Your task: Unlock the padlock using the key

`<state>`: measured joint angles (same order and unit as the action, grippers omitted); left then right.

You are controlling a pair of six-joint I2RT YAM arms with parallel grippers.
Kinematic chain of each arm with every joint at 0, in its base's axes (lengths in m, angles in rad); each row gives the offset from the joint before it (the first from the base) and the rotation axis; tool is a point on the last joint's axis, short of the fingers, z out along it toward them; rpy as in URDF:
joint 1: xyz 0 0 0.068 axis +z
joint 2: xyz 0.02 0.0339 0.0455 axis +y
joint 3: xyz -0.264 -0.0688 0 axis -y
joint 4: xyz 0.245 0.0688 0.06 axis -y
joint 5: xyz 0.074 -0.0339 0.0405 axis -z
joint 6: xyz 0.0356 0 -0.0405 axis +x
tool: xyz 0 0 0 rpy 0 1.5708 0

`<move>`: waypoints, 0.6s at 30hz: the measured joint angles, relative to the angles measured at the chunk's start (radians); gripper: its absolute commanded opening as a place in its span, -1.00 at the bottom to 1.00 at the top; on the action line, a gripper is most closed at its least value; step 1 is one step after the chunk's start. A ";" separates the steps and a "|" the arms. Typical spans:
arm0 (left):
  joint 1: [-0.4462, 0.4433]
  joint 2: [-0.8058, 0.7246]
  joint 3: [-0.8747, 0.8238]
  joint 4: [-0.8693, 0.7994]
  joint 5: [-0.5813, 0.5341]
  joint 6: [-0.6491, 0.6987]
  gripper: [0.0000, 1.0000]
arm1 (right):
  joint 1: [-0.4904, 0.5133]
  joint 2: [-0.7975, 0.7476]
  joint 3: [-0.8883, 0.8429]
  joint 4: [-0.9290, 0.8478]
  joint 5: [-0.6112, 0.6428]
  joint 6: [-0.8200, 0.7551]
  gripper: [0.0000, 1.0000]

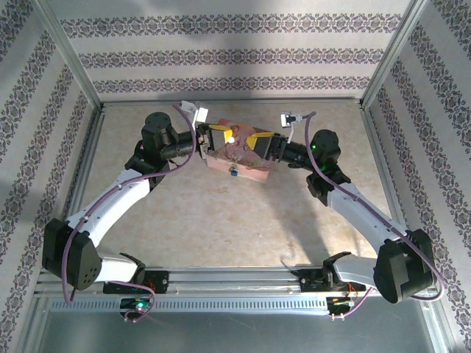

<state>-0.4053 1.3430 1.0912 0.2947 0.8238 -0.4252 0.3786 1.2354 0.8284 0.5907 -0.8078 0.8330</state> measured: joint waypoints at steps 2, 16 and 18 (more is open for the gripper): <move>0.000 0.000 0.000 0.000 0.011 0.000 -1.00 | 0.023 0.012 0.008 0.015 -0.008 0.007 0.28; 0.000 0.001 0.000 0.003 0.026 0.000 -1.00 | 0.085 0.101 0.063 0.050 -0.018 0.010 0.01; 0.000 0.001 0.000 0.003 0.026 0.000 -1.00 | 0.091 0.105 0.063 0.050 -0.017 0.010 -0.03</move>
<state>-0.4053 1.3437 1.0908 0.2977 0.8497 -0.4255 0.4694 1.3407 0.8909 0.6411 -0.8249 0.8429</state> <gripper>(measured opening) 0.049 0.500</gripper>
